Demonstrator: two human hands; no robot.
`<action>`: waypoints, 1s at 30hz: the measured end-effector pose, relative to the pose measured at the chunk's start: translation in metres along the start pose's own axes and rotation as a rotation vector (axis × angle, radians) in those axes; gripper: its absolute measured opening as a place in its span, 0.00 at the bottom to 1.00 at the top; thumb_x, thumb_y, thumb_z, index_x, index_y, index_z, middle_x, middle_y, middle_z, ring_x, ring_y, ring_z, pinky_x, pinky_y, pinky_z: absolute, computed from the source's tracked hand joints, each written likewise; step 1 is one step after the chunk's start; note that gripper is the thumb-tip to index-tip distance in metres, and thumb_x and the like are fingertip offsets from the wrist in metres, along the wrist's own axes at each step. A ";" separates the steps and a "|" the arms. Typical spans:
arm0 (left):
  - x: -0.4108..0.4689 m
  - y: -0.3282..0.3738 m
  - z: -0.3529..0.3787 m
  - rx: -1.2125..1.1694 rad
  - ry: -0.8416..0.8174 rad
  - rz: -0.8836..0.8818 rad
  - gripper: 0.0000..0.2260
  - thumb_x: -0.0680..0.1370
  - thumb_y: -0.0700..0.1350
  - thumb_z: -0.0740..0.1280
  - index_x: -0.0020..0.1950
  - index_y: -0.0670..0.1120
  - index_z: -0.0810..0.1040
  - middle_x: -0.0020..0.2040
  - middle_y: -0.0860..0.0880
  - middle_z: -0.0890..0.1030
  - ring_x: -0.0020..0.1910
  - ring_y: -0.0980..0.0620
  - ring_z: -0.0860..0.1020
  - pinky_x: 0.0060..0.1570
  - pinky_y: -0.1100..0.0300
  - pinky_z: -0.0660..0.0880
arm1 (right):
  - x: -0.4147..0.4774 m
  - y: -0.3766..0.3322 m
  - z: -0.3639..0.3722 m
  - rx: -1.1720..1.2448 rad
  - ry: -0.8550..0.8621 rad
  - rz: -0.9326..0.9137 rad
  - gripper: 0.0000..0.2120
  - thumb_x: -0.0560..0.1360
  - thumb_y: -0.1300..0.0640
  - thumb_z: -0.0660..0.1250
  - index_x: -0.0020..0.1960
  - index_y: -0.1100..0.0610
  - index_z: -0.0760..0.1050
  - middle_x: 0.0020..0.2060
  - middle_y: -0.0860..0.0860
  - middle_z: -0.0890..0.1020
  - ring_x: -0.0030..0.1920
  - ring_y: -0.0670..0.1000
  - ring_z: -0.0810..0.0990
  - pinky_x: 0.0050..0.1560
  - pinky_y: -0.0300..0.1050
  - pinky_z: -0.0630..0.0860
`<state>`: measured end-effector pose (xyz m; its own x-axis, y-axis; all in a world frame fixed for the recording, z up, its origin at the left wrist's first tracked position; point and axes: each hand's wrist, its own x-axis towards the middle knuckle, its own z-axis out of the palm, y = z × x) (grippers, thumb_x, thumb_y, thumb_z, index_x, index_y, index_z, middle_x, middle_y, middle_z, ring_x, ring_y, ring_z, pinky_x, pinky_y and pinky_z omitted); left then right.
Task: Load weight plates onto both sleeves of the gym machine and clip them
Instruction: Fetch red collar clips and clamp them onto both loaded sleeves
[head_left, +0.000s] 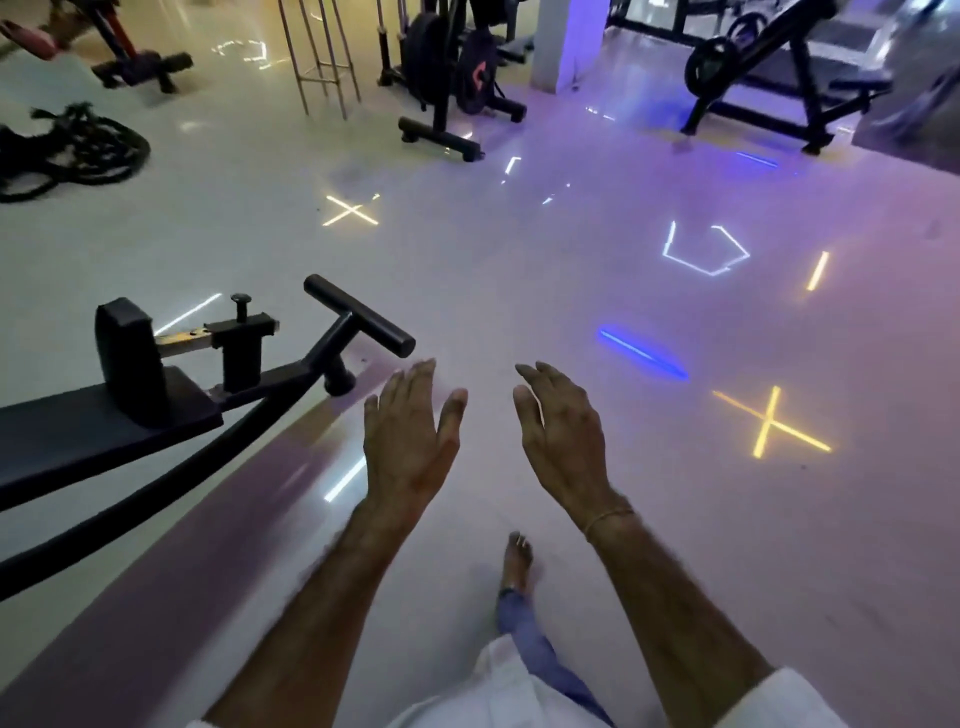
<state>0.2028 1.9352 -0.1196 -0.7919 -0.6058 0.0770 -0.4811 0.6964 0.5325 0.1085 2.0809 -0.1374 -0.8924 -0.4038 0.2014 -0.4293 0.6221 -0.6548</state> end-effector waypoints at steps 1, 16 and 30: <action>0.026 0.003 0.009 0.000 -0.001 0.002 0.27 0.83 0.61 0.54 0.80 0.51 0.61 0.79 0.50 0.64 0.80 0.50 0.58 0.78 0.45 0.54 | 0.026 0.008 0.008 0.006 -0.009 -0.002 0.23 0.82 0.43 0.54 0.71 0.48 0.75 0.71 0.50 0.76 0.72 0.52 0.72 0.70 0.55 0.71; 0.420 0.050 0.076 -0.018 0.076 -0.130 0.27 0.83 0.61 0.52 0.79 0.50 0.62 0.78 0.49 0.67 0.79 0.48 0.60 0.78 0.42 0.54 | 0.448 0.053 0.062 -0.001 -0.104 -0.126 0.22 0.83 0.43 0.53 0.71 0.47 0.75 0.72 0.49 0.76 0.72 0.51 0.72 0.71 0.55 0.70; 0.792 0.006 0.089 -0.051 0.193 -0.289 0.26 0.84 0.59 0.52 0.78 0.48 0.65 0.77 0.48 0.69 0.79 0.46 0.61 0.76 0.42 0.57 | 0.828 0.019 0.196 -0.023 -0.230 -0.254 0.22 0.83 0.42 0.53 0.71 0.47 0.75 0.72 0.49 0.75 0.72 0.51 0.72 0.70 0.56 0.71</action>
<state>-0.4612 1.4940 -0.1305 -0.5377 -0.8400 0.0725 -0.6516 0.4685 0.5966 -0.6111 1.6273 -0.1263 -0.7026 -0.6872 0.1846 -0.6395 0.4960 -0.5874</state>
